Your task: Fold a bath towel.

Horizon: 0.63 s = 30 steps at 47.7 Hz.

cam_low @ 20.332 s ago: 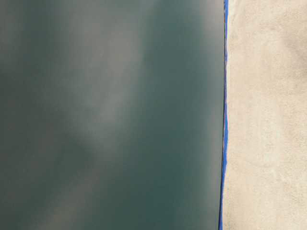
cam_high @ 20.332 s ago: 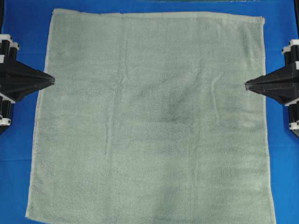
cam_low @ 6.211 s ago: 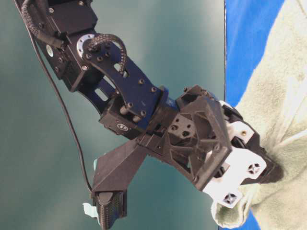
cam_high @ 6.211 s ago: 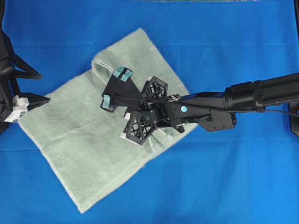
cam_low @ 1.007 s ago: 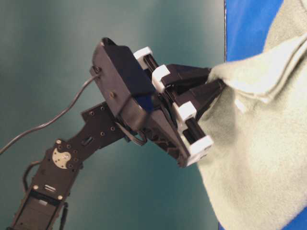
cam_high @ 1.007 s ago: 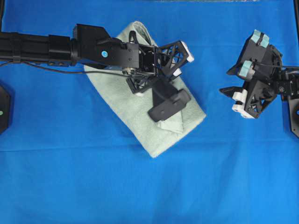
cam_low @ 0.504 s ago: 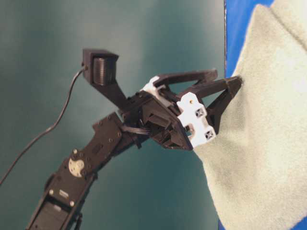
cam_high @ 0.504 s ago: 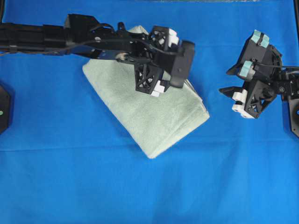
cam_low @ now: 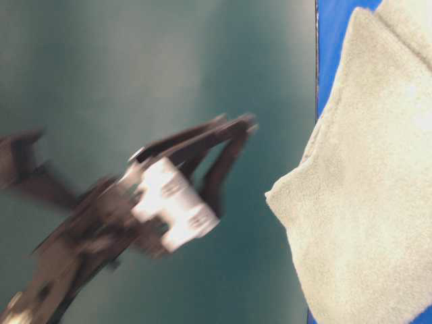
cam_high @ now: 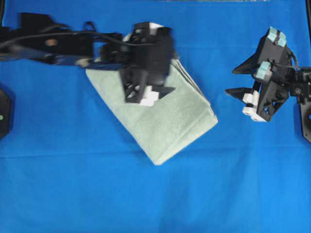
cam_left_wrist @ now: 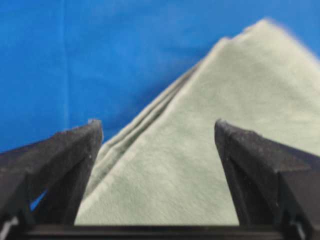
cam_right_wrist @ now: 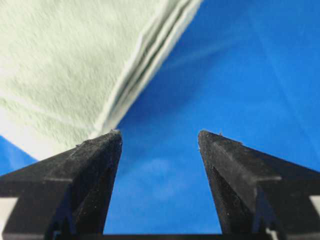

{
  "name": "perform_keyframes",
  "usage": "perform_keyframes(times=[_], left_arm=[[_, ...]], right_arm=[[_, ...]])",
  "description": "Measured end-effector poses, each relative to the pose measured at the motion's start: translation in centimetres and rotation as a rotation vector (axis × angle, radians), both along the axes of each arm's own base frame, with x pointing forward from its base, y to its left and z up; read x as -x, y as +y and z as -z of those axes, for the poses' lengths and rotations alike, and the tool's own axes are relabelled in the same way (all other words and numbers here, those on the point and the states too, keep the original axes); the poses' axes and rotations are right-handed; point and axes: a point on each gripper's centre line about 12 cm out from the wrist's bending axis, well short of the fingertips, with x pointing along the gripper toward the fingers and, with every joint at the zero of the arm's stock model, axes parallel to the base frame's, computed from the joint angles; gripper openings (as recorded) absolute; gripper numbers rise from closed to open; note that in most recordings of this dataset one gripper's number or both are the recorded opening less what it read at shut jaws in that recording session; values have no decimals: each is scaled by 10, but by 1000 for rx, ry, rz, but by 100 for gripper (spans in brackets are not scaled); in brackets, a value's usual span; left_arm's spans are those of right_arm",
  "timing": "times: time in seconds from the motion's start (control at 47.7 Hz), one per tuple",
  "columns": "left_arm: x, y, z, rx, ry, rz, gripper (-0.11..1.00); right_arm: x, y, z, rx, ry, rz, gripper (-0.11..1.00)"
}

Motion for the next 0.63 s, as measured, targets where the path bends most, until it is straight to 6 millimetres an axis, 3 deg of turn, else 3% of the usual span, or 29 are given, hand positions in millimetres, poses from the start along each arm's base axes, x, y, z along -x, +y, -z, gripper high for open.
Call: perform_keyframes(times=[0.168,0.336,0.629], left_arm=[[51,-15,-28,92,-158,-58,86],[118,-23,-57,153,-347,-92,86],[199,-38,-75,167,-519,-57,86]], right_arm=[[0,-1,-13,27,-41,-11,64],[3,-1,-28,51,-106,-30,64],[24,0,-61,114,-269,-74,64]])
